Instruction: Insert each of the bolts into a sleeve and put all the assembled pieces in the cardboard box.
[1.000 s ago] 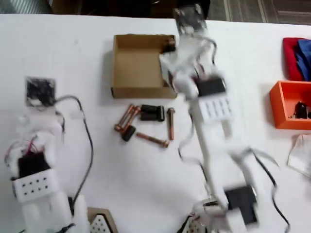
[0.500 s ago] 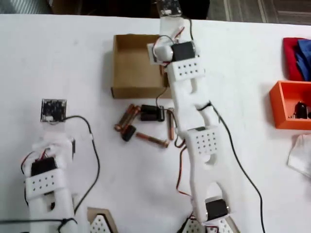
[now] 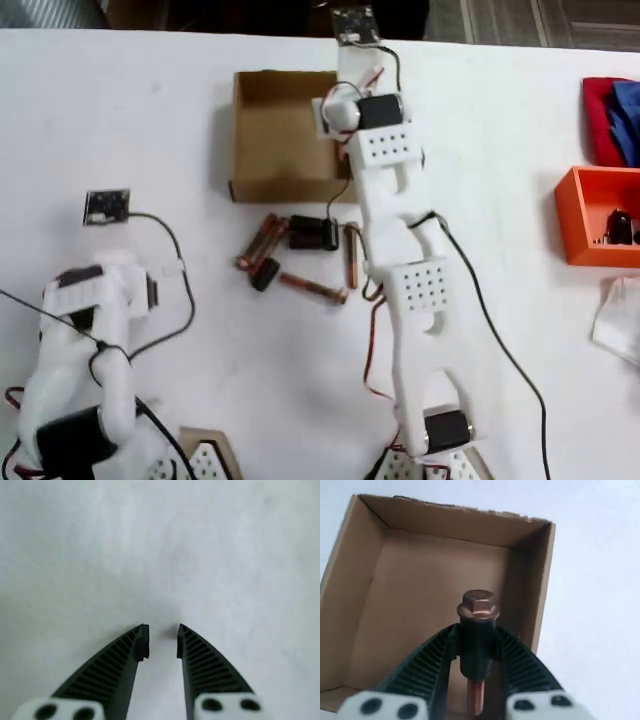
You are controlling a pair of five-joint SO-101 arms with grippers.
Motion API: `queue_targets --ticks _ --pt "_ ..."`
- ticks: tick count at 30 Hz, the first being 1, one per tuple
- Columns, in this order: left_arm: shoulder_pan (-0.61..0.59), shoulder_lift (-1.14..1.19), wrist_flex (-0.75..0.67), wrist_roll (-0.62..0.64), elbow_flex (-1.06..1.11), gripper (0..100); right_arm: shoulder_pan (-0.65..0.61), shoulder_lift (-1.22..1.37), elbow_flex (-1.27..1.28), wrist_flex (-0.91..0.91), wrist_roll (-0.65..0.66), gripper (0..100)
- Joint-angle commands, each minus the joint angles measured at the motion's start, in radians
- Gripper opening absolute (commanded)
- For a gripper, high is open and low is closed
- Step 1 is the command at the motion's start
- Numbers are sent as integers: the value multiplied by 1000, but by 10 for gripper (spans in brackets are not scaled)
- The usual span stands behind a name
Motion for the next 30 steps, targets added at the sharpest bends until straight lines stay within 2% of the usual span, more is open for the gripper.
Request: queue_targets --ticks 1,30 --pt "-11 6 11 8 -39 116 2 -24 6 -15 -15 21" --pt "-11 6 11 8 -38 116 -36 4 169 -122 -64 21"
